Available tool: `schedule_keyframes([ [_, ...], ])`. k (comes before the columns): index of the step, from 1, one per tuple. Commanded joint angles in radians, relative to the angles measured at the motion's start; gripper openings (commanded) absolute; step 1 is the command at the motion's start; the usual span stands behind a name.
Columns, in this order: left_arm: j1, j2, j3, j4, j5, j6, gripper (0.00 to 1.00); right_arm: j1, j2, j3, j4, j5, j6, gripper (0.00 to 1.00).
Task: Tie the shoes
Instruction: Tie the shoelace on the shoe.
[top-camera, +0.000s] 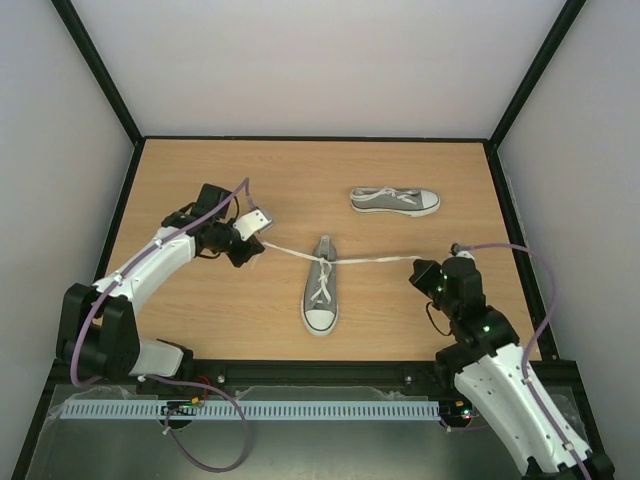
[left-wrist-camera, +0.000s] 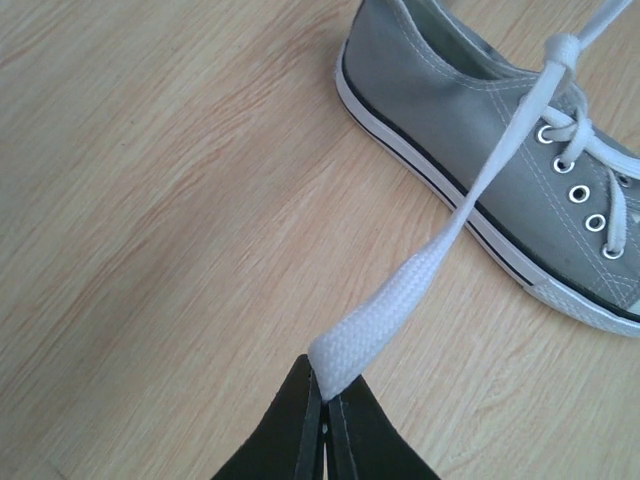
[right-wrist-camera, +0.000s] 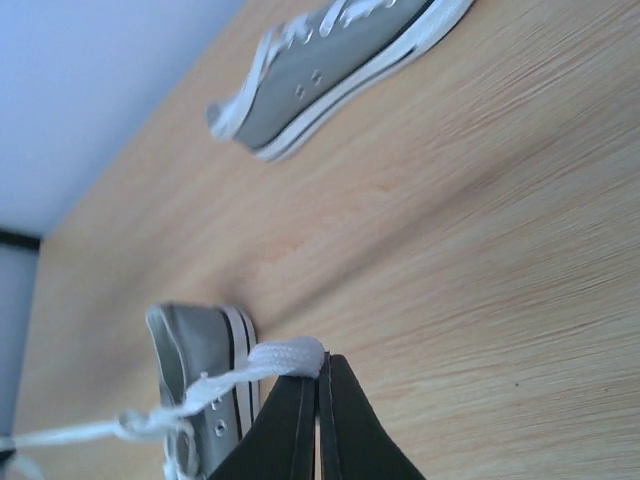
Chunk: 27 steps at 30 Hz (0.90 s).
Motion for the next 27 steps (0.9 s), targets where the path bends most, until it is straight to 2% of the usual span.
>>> schedule_keyframes([
  [1,0.001,-0.029,-0.016,-0.051,0.031,-0.008,0.02,-0.005,-0.115,-0.011,-0.122,0.205,0.181,0.01],
  [7,0.002,-0.044,-0.056,-0.082,0.011,0.027,0.02,-0.006,-0.260,-0.102,-0.187,0.272,0.344,0.01],
  [10,0.004,-0.038,-0.074,-0.088,-0.004,0.046,0.02,-0.005,-0.297,-0.126,-0.175,0.333,0.357,0.01],
  [13,0.008,-0.033,-0.098,-0.068,-0.051,0.068,0.02,-0.006,-0.249,-0.125,-0.130,0.377,0.314,0.01],
  [17,0.039,-0.017,-0.125,-0.039,-0.106,0.090,0.02,-0.008,-0.119,-0.170,-0.048,0.316,0.320,0.01],
  [20,0.061,-0.009,-0.139,-0.031,-0.122,0.098,0.02,-0.033,-0.105,-0.202,-0.013,0.323,0.330,0.01],
  [23,0.065,-0.016,-0.167,-0.010,-0.125,0.109,0.02,-0.140,-0.126,-0.240,0.029,0.305,0.294,0.01],
  [25,0.067,-0.014,-0.182,0.006,-0.125,0.113,0.02,-0.256,-0.093,-0.283,0.104,0.205,0.263,0.01],
  [27,0.070,-0.011,-0.185,0.010,-0.126,0.116,0.02,-0.390,0.004,-0.319,0.177,0.050,0.225,0.01],
])
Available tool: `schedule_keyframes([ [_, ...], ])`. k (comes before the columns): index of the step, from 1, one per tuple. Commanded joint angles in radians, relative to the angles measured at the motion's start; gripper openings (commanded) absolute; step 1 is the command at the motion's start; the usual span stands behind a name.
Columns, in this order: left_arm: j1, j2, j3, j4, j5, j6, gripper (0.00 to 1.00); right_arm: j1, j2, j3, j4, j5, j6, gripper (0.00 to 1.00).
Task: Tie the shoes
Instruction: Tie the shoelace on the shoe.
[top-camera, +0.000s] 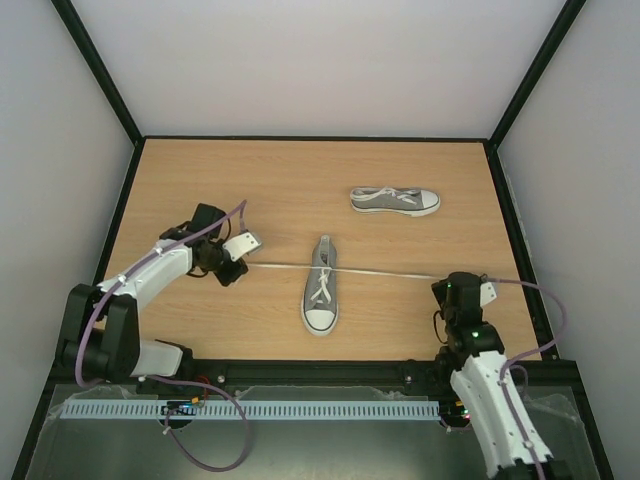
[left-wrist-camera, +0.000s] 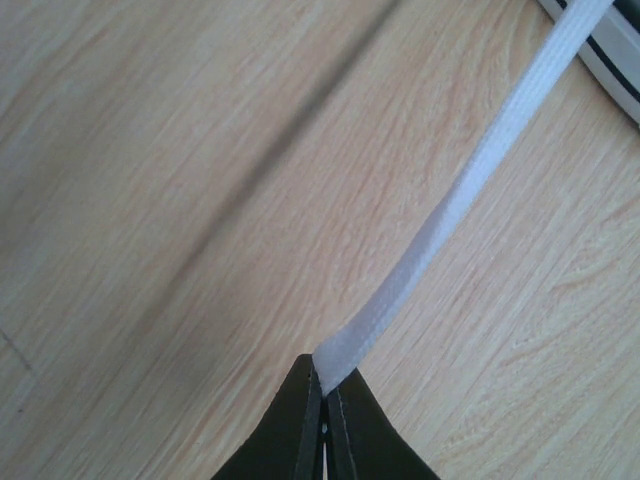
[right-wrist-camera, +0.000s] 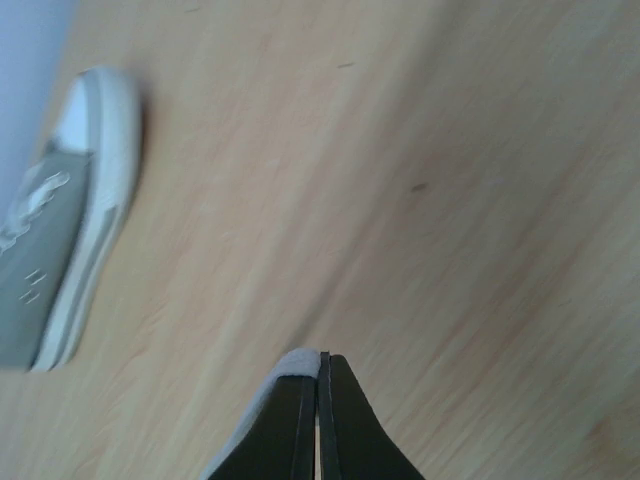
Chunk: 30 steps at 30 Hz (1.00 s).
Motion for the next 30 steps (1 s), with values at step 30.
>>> schedule_keyframes([
  [30,0.004,-0.024,0.010,0.032,0.110,-0.016,0.02,-0.193,0.276,0.073,0.049,-0.570,-0.329,0.01],
])
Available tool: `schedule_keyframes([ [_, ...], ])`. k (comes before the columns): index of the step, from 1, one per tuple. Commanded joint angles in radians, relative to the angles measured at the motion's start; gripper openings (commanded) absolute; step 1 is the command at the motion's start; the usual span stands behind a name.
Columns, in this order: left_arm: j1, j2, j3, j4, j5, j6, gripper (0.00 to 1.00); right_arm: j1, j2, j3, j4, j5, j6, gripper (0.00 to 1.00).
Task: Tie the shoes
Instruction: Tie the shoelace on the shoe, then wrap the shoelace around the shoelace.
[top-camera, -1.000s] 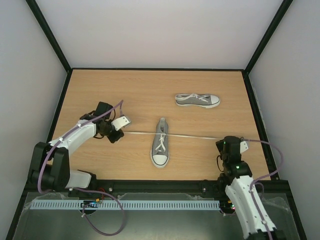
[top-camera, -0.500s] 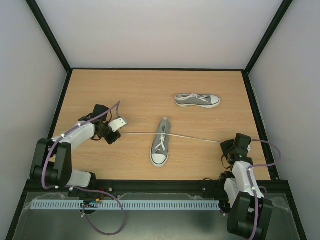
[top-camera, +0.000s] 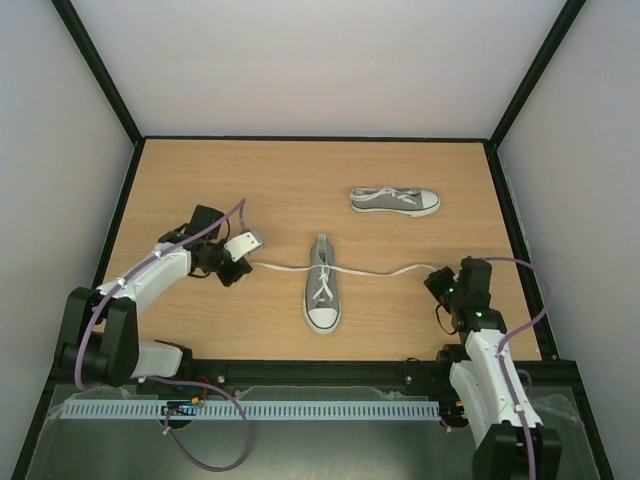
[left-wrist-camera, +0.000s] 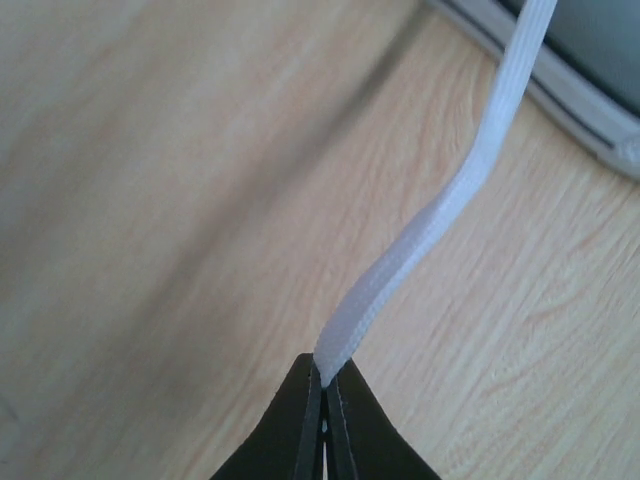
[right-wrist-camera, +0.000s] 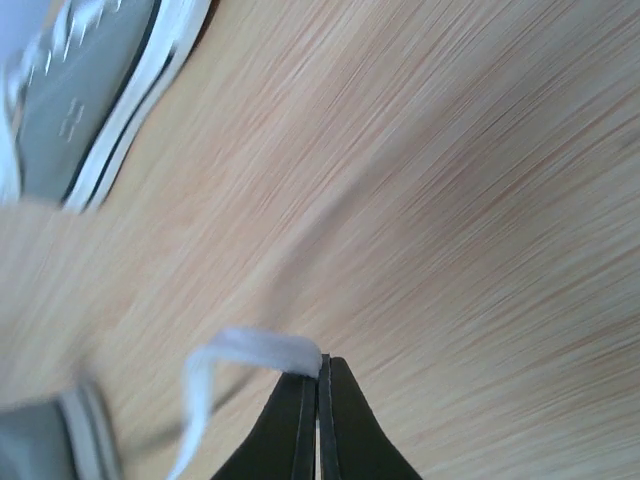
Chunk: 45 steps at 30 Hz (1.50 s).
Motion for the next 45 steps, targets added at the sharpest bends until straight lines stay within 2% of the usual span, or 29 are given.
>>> schedule_keyframes([
  [1,-0.009,-0.012,0.090,-0.047,0.048,-0.028,0.02,0.166,0.025,0.027,-0.110,-0.111,0.042,0.01],
  [4,-0.030,-0.034,0.110,-0.074,0.057,-0.019,0.02,0.387,0.140,0.094,-0.143,-0.088,0.050,0.01],
  [7,-0.035,-0.050,0.133,-0.094,0.056,-0.031,0.02,0.568,0.276,0.177,-0.153,-0.109,0.031,0.10],
  [11,-0.038,-0.072,0.176,-0.147,0.061,-0.038,0.02,0.674,0.383,0.262,-0.242,-0.105,-0.031,0.22],
  [16,-0.040,-0.107,0.226,-0.215,0.093,-0.031,0.02,0.718,0.393,0.242,-0.279,-0.183,-0.061,0.53],
  [19,-0.053,-0.101,0.250,-0.233,0.112,-0.050,0.02,0.733,0.391,0.342,-0.344,-0.157,-0.116,0.60],
  [21,-0.063,-0.095,0.262,-0.245,0.116,-0.059,0.02,0.733,0.396,0.441,-0.346,-0.142,-0.192,0.61],
  [25,-0.068,-0.084,0.275,-0.261,0.121,-0.093,0.02,0.738,0.454,0.548,-0.097,-0.195,-0.434,0.61],
  [28,-0.068,-0.097,0.262,-0.294,0.156,-0.101,0.02,0.738,0.526,0.523,0.156,-0.341,-0.698,0.61],
  [30,-0.069,-0.120,0.248,-0.318,0.174,-0.092,0.02,0.739,0.581,0.511,0.266,-0.428,-0.868,0.62],
  [35,-0.072,-0.170,0.203,-0.215,0.215,-0.091,0.02,0.747,0.708,0.508,0.400,-0.492,-1.198,0.62],
  [40,-0.074,-0.199,0.162,-0.038,0.269,-0.072,0.02,0.749,0.805,0.519,0.398,-0.555,-1.398,0.60],
  [45,-0.074,-0.249,0.112,0.022,0.295,-0.020,0.02,0.749,0.846,0.516,0.423,-0.517,-1.405,0.46],
])
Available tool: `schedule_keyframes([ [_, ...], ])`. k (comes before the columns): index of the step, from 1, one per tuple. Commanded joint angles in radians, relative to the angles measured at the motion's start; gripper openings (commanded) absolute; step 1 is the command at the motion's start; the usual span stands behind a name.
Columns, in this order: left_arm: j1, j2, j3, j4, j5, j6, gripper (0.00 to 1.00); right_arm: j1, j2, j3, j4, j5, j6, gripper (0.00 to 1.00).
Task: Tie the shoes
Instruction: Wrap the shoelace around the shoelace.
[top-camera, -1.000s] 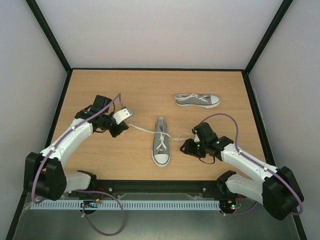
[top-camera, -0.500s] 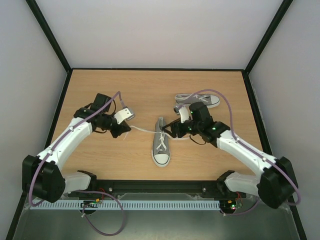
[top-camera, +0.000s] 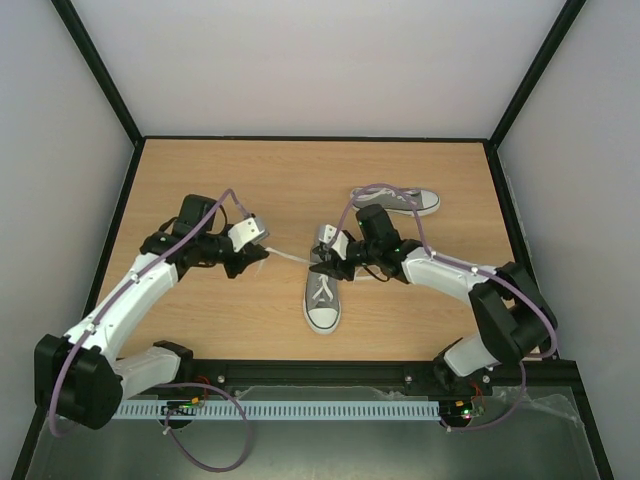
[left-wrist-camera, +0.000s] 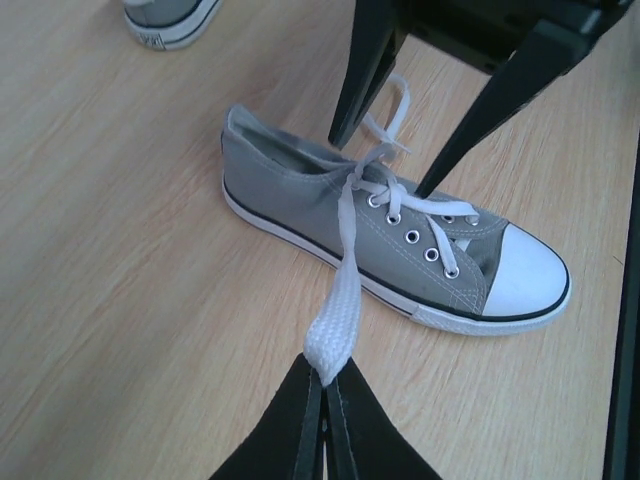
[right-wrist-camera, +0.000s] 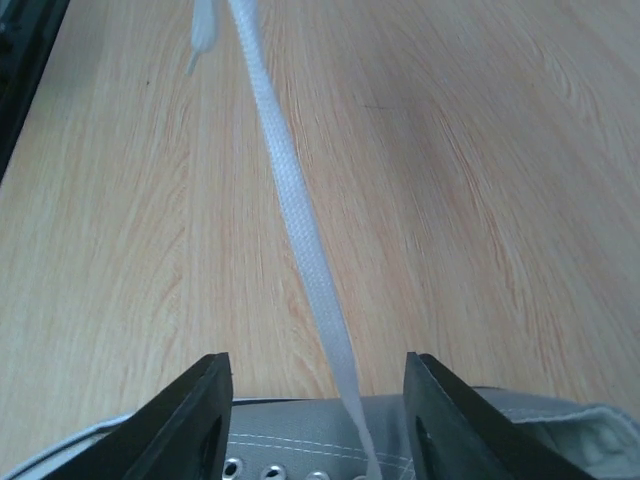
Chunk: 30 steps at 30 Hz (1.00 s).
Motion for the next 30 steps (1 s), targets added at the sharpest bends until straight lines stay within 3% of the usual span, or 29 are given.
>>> schedule_keyframes([
  [1,-0.007,-0.054,-0.046,0.090,0.086,0.051,0.02,0.007,0.032,-0.006,0.056,-0.035,-0.109,0.46],
  [6,-0.032,-0.065,-0.086,0.163,0.112,0.003,0.02,0.007,0.087,0.015,0.057,-0.059,-0.092,0.41],
  [11,-0.034,-0.083,-0.095,0.207,0.144,-0.057,0.02,0.007,0.112,0.004,0.124,-0.019,-0.064,0.26],
  [18,-0.049,-0.096,-0.106,0.244,0.184,-0.152,0.02,0.006,0.132,0.003,0.170,-0.006,-0.042,0.18],
  [22,-0.061,-0.098,-0.110,0.243,0.185,-0.151,0.02,0.004,0.118,-0.015,0.181,0.036,-0.045,0.01],
  [23,-0.067,-0.097,-0.113,0.239,0.187,-0.135,0.02,0.003,0.109,-0.023,0.188,0.039,-0.040,0.01],
  [30,-0.334,-0.053,-0.208,0.423,0.046,-0.044,0.02,-0.018,0.100,-0.056,0.240,0.009,0.007,0.01],
])
